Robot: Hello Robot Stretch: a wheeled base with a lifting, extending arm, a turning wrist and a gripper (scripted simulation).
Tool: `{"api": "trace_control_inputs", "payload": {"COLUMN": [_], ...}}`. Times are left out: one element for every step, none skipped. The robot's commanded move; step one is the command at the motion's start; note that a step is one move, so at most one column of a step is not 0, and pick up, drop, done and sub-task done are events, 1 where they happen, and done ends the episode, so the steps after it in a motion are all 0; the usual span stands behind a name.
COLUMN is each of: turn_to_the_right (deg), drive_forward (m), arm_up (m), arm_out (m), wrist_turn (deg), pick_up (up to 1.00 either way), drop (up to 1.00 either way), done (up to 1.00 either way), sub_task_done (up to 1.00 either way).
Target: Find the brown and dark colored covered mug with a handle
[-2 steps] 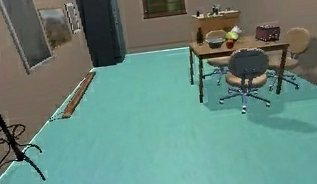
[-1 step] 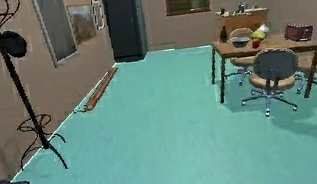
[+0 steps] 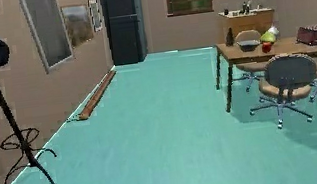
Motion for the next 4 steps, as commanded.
{"api": "trace_control_inputs", "payload": {"turn_to_the_right": [9.0, 0.0, 0.0, 0.0], "drive_forward": [0.00, 1.00, 1.00, 1.00], "arm_up": [0.00, 0.00, 0.00, 0.00], "arm_out": [0.00, 0.00, 0.00, 0.00], "wrist_turn": [0.0, 0.0, 0.0, 0.0], "pick_up": [0.00, 0.00, 0.00, 0.00], "drop": [0.00, 0.00, 0.00, 0.00], "done": [0.00, 0.00, 0.00, 0.00], "sub_task_done": [0.00, 0.00, 0.00, 0.00]}}
